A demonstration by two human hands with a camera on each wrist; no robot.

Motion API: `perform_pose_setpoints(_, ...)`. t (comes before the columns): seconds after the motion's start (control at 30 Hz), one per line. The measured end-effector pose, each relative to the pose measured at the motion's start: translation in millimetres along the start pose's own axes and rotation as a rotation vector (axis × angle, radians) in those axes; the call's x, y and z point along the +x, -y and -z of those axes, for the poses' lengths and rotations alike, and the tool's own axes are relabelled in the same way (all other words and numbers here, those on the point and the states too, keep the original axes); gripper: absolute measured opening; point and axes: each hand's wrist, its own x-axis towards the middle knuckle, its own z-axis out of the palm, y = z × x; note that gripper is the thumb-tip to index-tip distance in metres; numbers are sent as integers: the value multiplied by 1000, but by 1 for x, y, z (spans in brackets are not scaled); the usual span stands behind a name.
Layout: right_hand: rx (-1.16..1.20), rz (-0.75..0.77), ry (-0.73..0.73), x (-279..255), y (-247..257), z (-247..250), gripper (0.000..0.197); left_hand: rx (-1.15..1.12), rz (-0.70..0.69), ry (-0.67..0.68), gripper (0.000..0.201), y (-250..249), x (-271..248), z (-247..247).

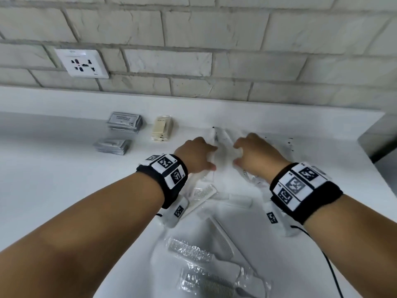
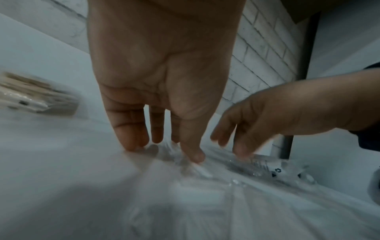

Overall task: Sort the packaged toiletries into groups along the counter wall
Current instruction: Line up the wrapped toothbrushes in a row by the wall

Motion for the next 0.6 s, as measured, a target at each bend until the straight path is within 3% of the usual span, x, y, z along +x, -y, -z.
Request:
perform_pose_setpoints(0.1,-178,-29,152,-1,-1,-13,49,43,26,-5,68,3,-6,-2)
perform_pose_setpoints(0.27,-48,-70,122,-5,-18,-9,53,81,68,-9,68,25,-22,6)
perform_pose_setpoints(0.37,-86,-123,155,-6,-22,-2,65,104,65,-2,72,36,-29,11)
perform_pose_setpoints(0.43,-169,-170,182,-1,-23,5,63,54,83,22,72,42,-31,14)
perform_pose_setpoints(0.5,-247,-184,97,4,-18,10,55,37,75,58,72,45,-32,16)
perform_pose_setpoints(0.6,-271,-89,-57,14,-4,9,51,86,37,84,73,45,-34,17)
